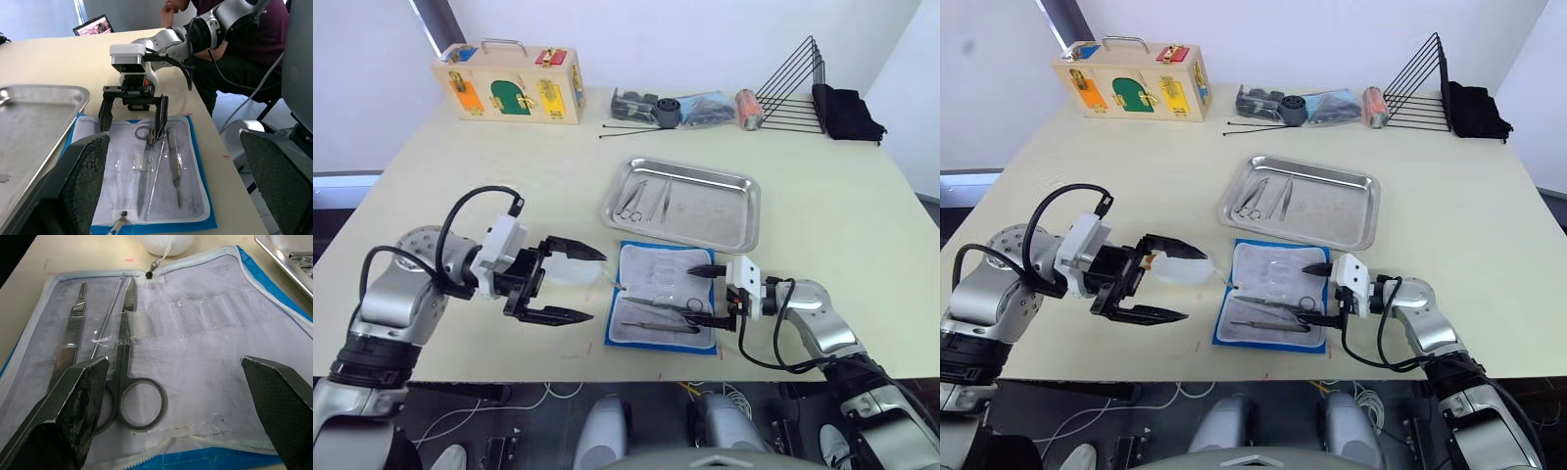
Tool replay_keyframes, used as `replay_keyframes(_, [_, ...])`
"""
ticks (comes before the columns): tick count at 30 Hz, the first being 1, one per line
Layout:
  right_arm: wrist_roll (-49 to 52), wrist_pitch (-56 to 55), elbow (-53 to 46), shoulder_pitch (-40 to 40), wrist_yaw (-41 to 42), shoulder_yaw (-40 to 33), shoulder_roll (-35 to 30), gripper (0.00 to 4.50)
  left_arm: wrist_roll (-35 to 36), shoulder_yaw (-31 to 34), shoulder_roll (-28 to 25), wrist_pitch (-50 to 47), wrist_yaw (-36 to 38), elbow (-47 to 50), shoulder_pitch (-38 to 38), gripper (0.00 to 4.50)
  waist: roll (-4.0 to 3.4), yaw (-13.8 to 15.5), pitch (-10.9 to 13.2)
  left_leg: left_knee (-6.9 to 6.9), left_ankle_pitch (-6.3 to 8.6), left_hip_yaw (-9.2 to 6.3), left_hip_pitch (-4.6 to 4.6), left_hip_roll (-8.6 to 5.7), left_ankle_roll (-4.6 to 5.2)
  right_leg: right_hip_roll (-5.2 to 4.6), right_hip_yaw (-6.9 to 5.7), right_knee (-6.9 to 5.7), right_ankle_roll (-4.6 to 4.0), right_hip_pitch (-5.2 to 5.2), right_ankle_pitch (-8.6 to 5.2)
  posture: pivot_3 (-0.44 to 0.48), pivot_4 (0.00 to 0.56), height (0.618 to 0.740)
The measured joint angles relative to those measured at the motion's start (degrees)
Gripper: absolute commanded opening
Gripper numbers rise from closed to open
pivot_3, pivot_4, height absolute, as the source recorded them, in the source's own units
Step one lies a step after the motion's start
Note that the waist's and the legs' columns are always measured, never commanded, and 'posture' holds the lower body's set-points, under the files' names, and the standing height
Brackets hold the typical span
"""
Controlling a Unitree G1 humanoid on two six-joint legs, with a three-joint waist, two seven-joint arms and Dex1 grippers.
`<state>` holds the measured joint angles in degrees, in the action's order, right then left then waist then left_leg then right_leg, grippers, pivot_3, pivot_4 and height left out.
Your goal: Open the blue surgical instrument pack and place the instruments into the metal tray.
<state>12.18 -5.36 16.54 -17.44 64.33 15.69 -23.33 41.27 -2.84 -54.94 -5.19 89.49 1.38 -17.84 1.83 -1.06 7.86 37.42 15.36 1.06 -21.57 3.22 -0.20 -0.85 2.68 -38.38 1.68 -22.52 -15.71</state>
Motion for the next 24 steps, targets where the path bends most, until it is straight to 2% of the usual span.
replay_keyframes(6, [0.27, 0.00, -0.29, 0.57, 0.33, -0.61, -0.41, 4.50, 2.83, 3.40, 4.83, -1.57, 0.11, -2.06, 0.00, 4.47, -0.02, 0.36, 0.03, 0.01, 0.00, -0.01, -0.06, -0.01, 0.00, 0.00, -0.03, 0.06, 0.01, 0.00, 0.01, 0.000, 0.150, 0.740])
replay_keyframes(17, [0.53, -0.02, -1.29, 1.13, 0.36, -1.02, -0.77, 4.50, 2.71, 4.55, 7.07, -4.78, 0.05, -0.32, -2.24, 4.47, 0.04, 0.50, 0.02, 0.01, 0.00, -0.03, -0.14, -0.03, 0.00, -0.01, -0.04, 0.13, 0.02, -0.01, 0.01, 0.000, 0.150, 0.740])
replay_keyframes(24, [1.63, 0.28, -4.85, 2.90, 0.29, -2.79, -1.69, 4.50, 1.50, 4.59, 7.25, -5.75, -0.05, 0.45, -1.99, 4.47, -0.33, 0.64, 0.38, 0.01, 0.00, -0.12, -0.33, -0.03, 0.00, -0.01, -0.14, 0.32, 0.03, -0.08, 0.02, 0.000, 0.150, 0.740])
